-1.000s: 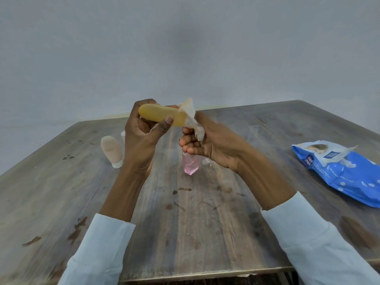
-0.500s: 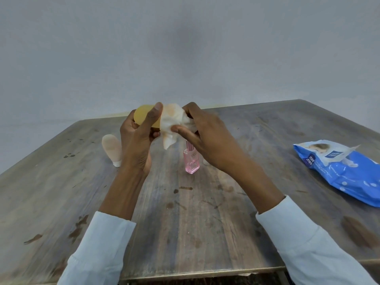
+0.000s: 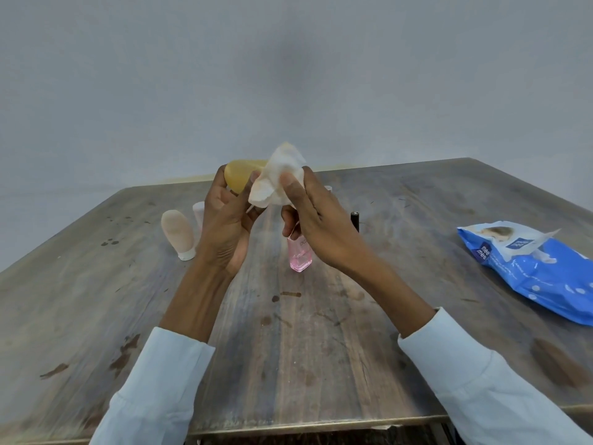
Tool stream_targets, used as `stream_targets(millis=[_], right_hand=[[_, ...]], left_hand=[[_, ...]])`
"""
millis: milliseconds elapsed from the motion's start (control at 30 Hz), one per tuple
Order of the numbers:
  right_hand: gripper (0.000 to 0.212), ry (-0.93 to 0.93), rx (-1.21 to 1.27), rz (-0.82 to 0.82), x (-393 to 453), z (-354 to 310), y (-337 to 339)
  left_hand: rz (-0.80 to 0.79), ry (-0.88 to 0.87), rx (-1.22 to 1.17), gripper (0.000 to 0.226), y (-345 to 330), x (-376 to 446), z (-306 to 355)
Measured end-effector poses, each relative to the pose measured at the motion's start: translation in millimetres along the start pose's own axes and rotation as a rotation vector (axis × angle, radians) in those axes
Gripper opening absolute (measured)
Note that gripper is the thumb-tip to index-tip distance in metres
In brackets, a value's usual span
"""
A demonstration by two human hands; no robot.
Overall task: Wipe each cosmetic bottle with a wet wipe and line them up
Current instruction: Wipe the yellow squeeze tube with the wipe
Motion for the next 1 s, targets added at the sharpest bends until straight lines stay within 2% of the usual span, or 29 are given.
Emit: stream_targets(millis=[67, 100, 200, 267, 333, 433, 567, 733, 900, 933, 1000], right_hand=[[0.048, -0.025, 0.076, -0.022, -1, -2, -3], [0.050, -0.030, 0.106, -0.031, -1, -2, -3], [0.046, -0.054, 0.206, -0.029, -1, -4, -1], [0.038, -0.062, 0.244, -0.039, 0, -4, 0], [0.034, -0.066, 0.232, -0.062, 1, -6, 0], [0.040, -0.039, 0.161, -0.066, 1, -9, 1], [0.055, -0.066, 0.169, -0.001, 0, -6, 8], [0.034, -0.080, 0.255, -0.052, 2, -7, 6], [0.045, -0.034, 0.148, -0.013, 1, -10, 8], [0.047, -0.038, 0.158, 0.004, 1, -9, 9], [0.042, -0.052, 0.239, 0.004, 1, -8, 11]], left_hand=[[-0.012, 0.021, -0.018, 0.024, 1, 1, -3], [-0.024, 0.035, -0.032, 0.029, 1, 1, -3], [-0.050, 0.060, -0.089, 0.077, -2, 0, -2], [-0.019, 0.063, -0.128, 0.084, 0, 0, -3], [-0.017, 0.070, -0.136, 0.079, 1, 1, -4], [-0.068, 0.088, -0.133, 0.064, -1, 1, -6], [-0.054, 0.091, -0.111, 0.076, -5, -1, -4], [-0.045, 0.076, -0.176, 0.069, -2, 0, -3], [-0.086, 0.060, -0.094, 0.031, -3, -1, -4], [-0.075, 0.061, -0.083, 0.038, -4, -1, -4], [-0.059, 0.058, -0.104, 0.064, -6, -2, -1]])
Point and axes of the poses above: each hand's wrist, its own x-axis towards the middle knuckle, its own y-axis out of the back of the hand, z = x × y, the point moved 6 cm from there along x, towards the middle knuckle, and after that the axes turned 1 degree about y, right-handed, at the moved point
